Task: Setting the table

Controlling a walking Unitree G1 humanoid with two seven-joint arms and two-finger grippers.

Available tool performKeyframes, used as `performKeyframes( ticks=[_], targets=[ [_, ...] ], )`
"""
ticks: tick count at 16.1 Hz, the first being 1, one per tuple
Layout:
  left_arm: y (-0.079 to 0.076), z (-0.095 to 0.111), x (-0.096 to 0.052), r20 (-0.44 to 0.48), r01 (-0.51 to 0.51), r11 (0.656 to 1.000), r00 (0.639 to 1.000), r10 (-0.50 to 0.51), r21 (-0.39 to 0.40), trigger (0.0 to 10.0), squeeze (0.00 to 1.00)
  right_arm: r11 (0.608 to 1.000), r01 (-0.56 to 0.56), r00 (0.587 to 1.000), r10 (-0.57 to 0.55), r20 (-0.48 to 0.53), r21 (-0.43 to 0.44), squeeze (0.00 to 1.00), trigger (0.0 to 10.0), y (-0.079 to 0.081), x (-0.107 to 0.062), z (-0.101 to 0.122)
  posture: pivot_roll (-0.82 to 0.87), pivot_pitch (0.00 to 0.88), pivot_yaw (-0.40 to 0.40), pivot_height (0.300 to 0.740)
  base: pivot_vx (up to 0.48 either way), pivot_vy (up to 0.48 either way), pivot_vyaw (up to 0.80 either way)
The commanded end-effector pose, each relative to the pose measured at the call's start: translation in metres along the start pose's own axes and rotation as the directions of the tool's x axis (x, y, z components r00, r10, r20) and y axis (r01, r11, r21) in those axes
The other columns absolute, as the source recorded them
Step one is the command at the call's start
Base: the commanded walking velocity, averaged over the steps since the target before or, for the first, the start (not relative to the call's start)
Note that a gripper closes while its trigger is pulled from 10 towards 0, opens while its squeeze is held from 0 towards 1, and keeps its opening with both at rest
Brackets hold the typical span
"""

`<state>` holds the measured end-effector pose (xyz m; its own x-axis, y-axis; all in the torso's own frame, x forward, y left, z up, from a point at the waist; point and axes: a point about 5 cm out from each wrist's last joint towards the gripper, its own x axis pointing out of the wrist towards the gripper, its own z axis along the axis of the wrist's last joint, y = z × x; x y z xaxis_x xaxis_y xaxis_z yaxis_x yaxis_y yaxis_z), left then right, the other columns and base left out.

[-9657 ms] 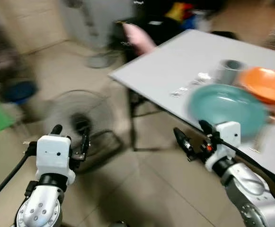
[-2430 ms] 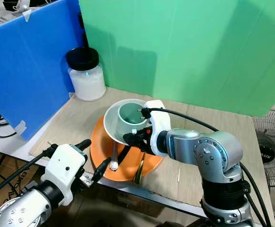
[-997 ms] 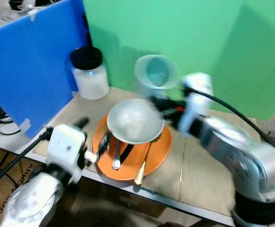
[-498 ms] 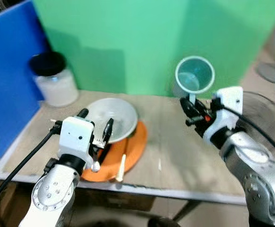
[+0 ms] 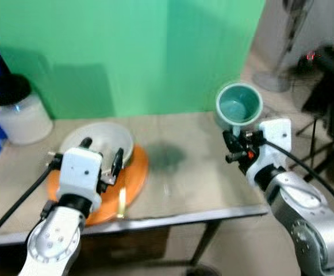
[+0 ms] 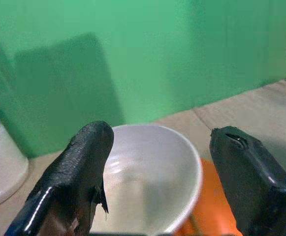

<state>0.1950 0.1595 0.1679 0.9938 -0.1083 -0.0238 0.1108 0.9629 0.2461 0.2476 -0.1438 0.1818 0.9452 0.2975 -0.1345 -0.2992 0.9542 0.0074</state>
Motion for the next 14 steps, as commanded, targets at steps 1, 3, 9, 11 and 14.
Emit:
performKeyframes(
  ticks=[1, 3, 9, 11, 14],
  targets=[
    [-0.001, -0.001, 0.000, -0.008, 0.001, 1.000, 1.000, -0.001, 0.002, 10.0, 0.00, 1.000, 0.012, 1.000, -0.012, -0.005, -0.008, 0.00, 10.0, -0.002, 0.001, -0.001, -0.04, 0.000, -0.003, 0.740, 0.000, 0.000, -0.80],
    [-0.001, -0.001, 0.000, -0.009, -0.001, 1.000, 1.000, 0.001, 0.005, 10.0, 0.00, 1.000, 0.002, 1.000, -0.003, -0.015, -0.010, 0.00, 10.0, -0.001, 0.003, -0.001, -0.04, 0.000, -0.007, 0.740, 0.000, 0.000, -0.80],
    [0.001, -0.004, 0.002, -0.012, -0.020, 1.000, 1.000, 0.020, 0.018, 10.0, 0.00, 0.999, 0.045, 0.998, -0.045, -0.033, -0.011, 0.00, 10.0, -0.006, 0.004, -0.004, -0.04, 0.000, -0.009, 0.740, 0.000, 0.000, -0.80],
    [0.000, -0.004, 0.001, -0.010, -0.019, 1.000, 1.000, 0.019, 0.018, 10.0, 0.00, 0.997, 0.072, 0.997, -0.072, -0.037, -0.007, 0.00, 10.0, -0.009, 0.004, -0.007, -0.04, 0.000, -0.006, 0.740, 0.000, 0.000, -0.80],
    [-0.001, -0.004, 0.002, -0.001, -0.023, 1.000, 1.000, 0.023, 0.002, 10.0, 0.00, 0.994, 0.109, 0.993, -0.109, -0.046, -0.010, 0.00, 10.0, -0.013, 0.001, -0.010, -0.05, 0.000, -0.002, 0.740, 0.000, 0.000, -0.80]
  ],
)
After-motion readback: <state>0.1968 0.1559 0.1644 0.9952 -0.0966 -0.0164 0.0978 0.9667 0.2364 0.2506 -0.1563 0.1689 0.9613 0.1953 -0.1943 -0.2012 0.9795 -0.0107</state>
